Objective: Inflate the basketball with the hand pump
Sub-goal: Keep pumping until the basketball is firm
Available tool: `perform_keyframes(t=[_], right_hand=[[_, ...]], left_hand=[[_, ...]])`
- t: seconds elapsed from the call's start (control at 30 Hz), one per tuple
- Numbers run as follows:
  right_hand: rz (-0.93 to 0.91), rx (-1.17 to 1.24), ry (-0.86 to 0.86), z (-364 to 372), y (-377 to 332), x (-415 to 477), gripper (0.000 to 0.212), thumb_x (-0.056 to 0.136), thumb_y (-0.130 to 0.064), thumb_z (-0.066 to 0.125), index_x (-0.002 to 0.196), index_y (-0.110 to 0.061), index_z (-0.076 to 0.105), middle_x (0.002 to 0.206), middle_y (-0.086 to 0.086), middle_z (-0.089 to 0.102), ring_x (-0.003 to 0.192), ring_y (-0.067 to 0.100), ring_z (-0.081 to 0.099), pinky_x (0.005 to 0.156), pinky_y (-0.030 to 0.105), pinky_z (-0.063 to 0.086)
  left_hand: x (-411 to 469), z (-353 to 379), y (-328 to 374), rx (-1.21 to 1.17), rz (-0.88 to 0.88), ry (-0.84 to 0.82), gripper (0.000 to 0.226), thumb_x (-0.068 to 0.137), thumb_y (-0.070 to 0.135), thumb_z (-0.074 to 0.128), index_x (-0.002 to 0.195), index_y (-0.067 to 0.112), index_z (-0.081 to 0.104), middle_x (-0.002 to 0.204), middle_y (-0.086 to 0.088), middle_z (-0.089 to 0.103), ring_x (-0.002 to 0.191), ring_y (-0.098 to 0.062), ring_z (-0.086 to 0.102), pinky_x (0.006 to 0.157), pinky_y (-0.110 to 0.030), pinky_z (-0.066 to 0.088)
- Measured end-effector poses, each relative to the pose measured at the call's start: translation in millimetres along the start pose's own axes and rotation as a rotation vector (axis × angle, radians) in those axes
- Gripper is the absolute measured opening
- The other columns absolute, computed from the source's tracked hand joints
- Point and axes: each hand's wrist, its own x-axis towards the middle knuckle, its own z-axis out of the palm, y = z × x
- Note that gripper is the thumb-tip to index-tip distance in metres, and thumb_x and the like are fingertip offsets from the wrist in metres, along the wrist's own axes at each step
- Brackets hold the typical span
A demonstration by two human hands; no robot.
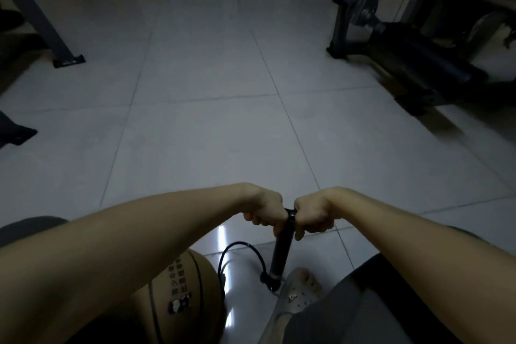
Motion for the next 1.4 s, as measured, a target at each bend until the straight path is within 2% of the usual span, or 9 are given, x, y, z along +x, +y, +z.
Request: perform_keyframes(t=[0.17,0.33,0.43,0.67,0.83,0.97,1.13,1.23,1.4], right_hand=[[-0.014,0.043,0.016,-58.6,-17.3,-70.4,0.031,0.091,-0.010,0.067,0.064,-0.016,0.052,0.050,-0.002,0.030,0.041,0.011,0.022,0.042,0.020,0.018],[-0.029,0.064,0.031,-84.0,-20.0,-98.8,0.036,0.092,-0.012,0.065,0.064,-0.019,0.044,0.052,-0.002,0.025,0.042,0.010,0.017,0.042,0.019,0.014],[0.021,0.033,-0.015,-55.6,-13.2,-63.5,0.031,0.090,-0.012,0.065,0.068,-0.019,0.046,0.053,-0.001,0.026,0.044,0.012,0.018,0.042,0.021,0.016],[0.002,0.110,-0.046,-20.4,3.3,7.2,0.020,0.085,-0.009,0.068,0.073,-0.016,0.054,0.052,-0.001,0.031,0.045,0.014,0.022,0.046,0.022,0.019],[-0.023,0.024,-0.002,10.5,-1.2,40.5,0.002,0.083,-0.007,0.065,0.083,-0.008,0.064,0.054,0.002,0.041,0.046,0.017,0.031,0.047,0.026,0.027],[-0.023,-0.018,-0.003,14.9,-5.6,34.7,0.005,0.083,-0.007,0.065,0.088,-0.006,0.065,0.055,0.003,0.043,0.046,0.016,0.033,0.047,0.028,0.028],[0.014,-0.065,-0.005,-16.8,-14.9,-13.3,0.011,0.088,-0.011,0.069,0.083,-0.010,0.059,0.053,0.000,0.039,0.044,0.014,0.031,0.046,0.027,0.025],[-0.021,-0.050,0.020,-55.4,-30.9,-57.7,0.024,0.090,-0.012,0.068,0.072,-0.015,0.052,0.051,-0.001,0.034,0.043,0.013,0.026,0.043,0.023,0.021],[-0.057,0.016,0.062,-95.4,-43.6,-106.7,0.034,0.090,-0.012,0.067,0.066,-0.019,0.045,0.054,-0.001,0.026,0.046,0.013,0.017,0.044,0.022,0.015]], left_hand=[[-63.4,-62.0,23.5,-0.037,0.027,-0.012,0.042,0.087,0.012,0.066,0.058,0.023,0.038,0.056,0.003,0.024,0.045,-0.014,0.017,0.044,-0.020,0.011],[-88.8,-92.1,34.0,-0.023,0.076,-0.015,0.050,0.089,0.011,0.063,0.056,0.026,0.029,0.056,0.005,0.019,0.050,-0.014,0.012,0.045,-0.024,0.008],[-53.6,-63.0,21.5,-0.006,0.055,-0.039,0.046,0.085,0.006,0.064,0.054,0.024,0.035,0.054,0.004,0.021,0.048,-0.014,0.014,0.046,-0.024,0.009],[8.9,-24.0,-9.6,-0.065,0.118,-0.007,0.032,0.081,0.002,0.064,0.056,0.015,0.050,0.051,0.002,0.031,0.046,-0.015,0.023,0.047,-0.026,0.016],[36.0,8.7,-31.9,-0.093,0.079,-0.019,0.022,0.079,0.006,0.067,0.061,0.013,0.057,0.049,0.002,0.037,0.044,-0.015,0.028,0.046,-0.024,0.022],[24.5,17.8,-30.3,-0.057,0.040,0.012,0.014,0.080,0.009,0.067,0.069,0.012,0.058,0.057,-0.001,0.039,0.046,-0.016,0.030,0.046,-0.024,0.024],[-18.2,-10.7,-2.2,-0.034,-0.006,0.050,0.025,0.082,0.012,0.069,0.066,0.014,0.050,0.058,-0.002,0.035,0.046,-0.017,0.026,0.045,-0.024,0.019],[-63.2,-51.5,8.9,-0.079,0.022,0.044,0.036,0.085,0.011,0.067,0.060,0.020,0.043,0.055,0.002,0.029,0.045,-0.015,0.022,0.045,-0.022,0.014],[-110.4,-97.1,19.9,-0.094,0.082,0.070,0.050,0.087,0.009,0.064,0.054,0.026,0.031,0.056,0.004,0.021,0.050,-0.015,0.014,0.049,-0.028,0.008]])
